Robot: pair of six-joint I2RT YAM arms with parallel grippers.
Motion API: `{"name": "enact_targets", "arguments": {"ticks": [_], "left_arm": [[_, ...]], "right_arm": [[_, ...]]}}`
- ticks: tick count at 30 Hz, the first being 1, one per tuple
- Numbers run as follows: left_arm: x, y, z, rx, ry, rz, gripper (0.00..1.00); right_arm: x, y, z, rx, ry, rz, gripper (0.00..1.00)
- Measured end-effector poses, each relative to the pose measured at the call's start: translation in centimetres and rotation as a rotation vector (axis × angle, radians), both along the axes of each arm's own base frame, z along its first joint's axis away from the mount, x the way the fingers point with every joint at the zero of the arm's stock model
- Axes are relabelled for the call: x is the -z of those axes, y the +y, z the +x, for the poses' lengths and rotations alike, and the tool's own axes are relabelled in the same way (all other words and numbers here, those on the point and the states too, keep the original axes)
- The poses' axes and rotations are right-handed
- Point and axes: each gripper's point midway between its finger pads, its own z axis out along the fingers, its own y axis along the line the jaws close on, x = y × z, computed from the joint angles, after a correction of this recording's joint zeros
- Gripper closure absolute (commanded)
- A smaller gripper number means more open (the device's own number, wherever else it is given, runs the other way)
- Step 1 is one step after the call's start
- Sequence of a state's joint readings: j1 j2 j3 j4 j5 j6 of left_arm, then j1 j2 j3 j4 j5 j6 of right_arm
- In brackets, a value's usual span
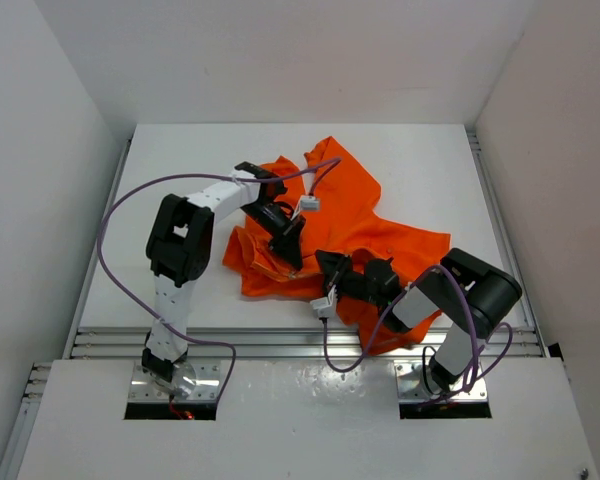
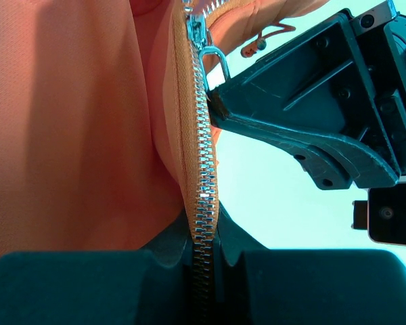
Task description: Zip up the jacket
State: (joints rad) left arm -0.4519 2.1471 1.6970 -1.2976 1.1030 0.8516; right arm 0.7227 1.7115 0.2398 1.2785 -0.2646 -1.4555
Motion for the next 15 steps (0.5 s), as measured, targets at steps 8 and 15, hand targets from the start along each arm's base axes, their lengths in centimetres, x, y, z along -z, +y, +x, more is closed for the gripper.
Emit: {"name": "enact_targets", "arguments": {"ticks": [8,15], "left_arm": [[-0.1,0.4,0.5,-0.016,-0.007,0.000,1.00],[-1.8,1.1,1.4,-0.051,-0.051,-0.013,1.00]], "right_arm": [[0.0,0.0,0.0,0.002,0.002,0.001,1.00],[0.0,0.0,0.0,0.008,0.014,0.013,1.00]]}}
